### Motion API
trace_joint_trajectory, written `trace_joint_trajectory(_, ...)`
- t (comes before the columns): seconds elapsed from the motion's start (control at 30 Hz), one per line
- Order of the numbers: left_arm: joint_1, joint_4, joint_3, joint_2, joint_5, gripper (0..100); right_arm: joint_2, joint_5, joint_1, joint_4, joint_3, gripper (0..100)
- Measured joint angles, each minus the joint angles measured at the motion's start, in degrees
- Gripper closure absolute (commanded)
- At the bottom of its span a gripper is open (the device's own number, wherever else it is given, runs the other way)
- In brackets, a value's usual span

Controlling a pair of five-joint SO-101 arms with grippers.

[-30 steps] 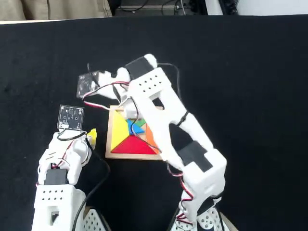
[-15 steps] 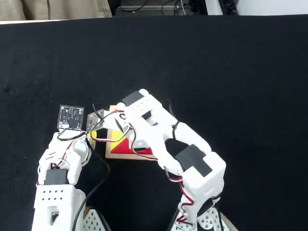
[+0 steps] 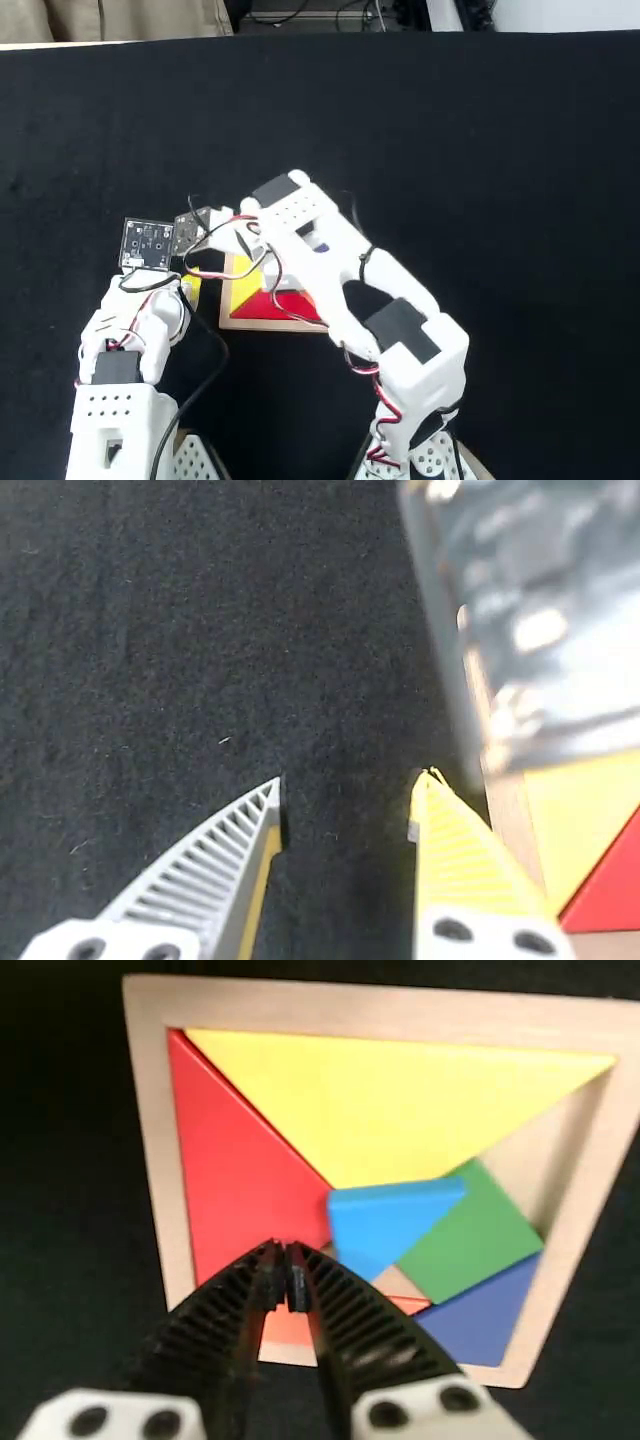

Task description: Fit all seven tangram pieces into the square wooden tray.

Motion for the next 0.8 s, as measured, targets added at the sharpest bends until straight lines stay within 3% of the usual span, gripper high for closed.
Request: trace_joint_trajectory(0.8,0.0,0.0,0.0,0.0,0.0,79,14.3,0.6,3.3,4.5,-20.8,98.8)
